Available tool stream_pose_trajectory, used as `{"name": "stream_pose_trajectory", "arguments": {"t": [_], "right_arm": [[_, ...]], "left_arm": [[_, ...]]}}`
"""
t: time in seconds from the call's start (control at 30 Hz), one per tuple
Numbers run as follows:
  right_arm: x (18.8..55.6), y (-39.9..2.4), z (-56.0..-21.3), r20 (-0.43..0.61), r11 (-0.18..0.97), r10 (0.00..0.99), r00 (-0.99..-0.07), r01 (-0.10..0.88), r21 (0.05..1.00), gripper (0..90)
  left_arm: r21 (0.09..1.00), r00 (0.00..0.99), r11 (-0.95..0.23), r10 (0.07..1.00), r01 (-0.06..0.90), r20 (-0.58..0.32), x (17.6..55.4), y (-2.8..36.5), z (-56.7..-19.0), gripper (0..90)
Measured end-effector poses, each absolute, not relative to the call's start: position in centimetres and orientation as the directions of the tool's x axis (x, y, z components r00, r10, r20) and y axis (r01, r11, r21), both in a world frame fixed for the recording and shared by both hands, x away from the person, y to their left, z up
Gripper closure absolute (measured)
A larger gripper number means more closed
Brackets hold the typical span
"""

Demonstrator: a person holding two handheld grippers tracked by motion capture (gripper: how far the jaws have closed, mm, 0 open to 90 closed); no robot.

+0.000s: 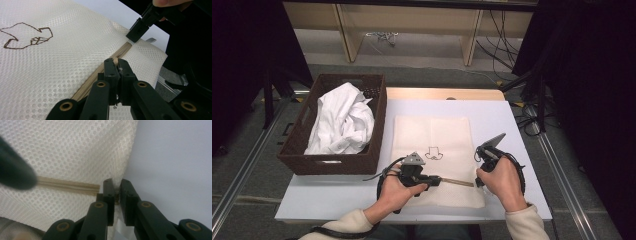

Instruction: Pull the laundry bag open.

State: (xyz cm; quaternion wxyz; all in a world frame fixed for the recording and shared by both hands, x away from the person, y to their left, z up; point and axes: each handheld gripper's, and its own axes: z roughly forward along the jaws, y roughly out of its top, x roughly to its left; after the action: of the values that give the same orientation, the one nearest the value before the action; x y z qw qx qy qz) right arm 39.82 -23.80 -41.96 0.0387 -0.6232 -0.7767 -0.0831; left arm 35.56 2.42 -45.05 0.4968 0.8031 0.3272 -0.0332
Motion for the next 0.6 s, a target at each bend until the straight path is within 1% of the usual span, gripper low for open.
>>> {"name": "stream_pose_trajectory", "arguments": {"t": [0.03,0.17,0.2,0.4,0.43,0.53,0.6], "right_arm": [[39.84,-23.84,-42.02,0.166,0.216,0.959,-0.228,0.973,0.087,84.4],[39.77,-23.60,-41.99,0.164,0.197,0.965,-0.207,0.978,0.073,84.4],[39.80,-23.64,-42.04,0.156,0.214,0.962,-0.224,0.974,0.080,84.4],[39.82,-23.73,-42.04,0.162,0.214,0.961,-0.224,0.974,0.081,84.4],[39.79,-23.64,-41.99,0.163,0.201,0.964,-0.210,0.977,0.073,84.4],[39.80,-23.63,-42.00,0.163,0.198,0.964,-0.208,0.977,0.072,84.4],[39.82,-23.73,-42.06,0.164,0.207,0.962,-0.218,0.975,0.082,84.4]], "left_arm": [[0.775,0.782,-0.293,0.494,0.560,-0.379,35.56,2.48,-45.05,86.9],[0.773,0.778,-0.290,0.500,0.564,-0.380,35.50,2.58,-45.05,86.9],[0.774,0.778,-0.289,0.501,0.563,-0.379,35.49,2.61,-45.06,86.8],[0.773,0.777,-0.287,0.500,0.566,-0.383,35.46,2.78,-45.05,86.9],[0.773,0.777,-0.289,0.500,0.565,-0.382,35.47,2.79,-45.06,86.9],[0.774,0.777,-0.288,0.501,0.564,-0.381,35.42,2.83,-45.07,86.9],[0.772,0.775,-0.284,0.501,0.568,-0.386,35.39,2.90,-45.04,86.9]]}}
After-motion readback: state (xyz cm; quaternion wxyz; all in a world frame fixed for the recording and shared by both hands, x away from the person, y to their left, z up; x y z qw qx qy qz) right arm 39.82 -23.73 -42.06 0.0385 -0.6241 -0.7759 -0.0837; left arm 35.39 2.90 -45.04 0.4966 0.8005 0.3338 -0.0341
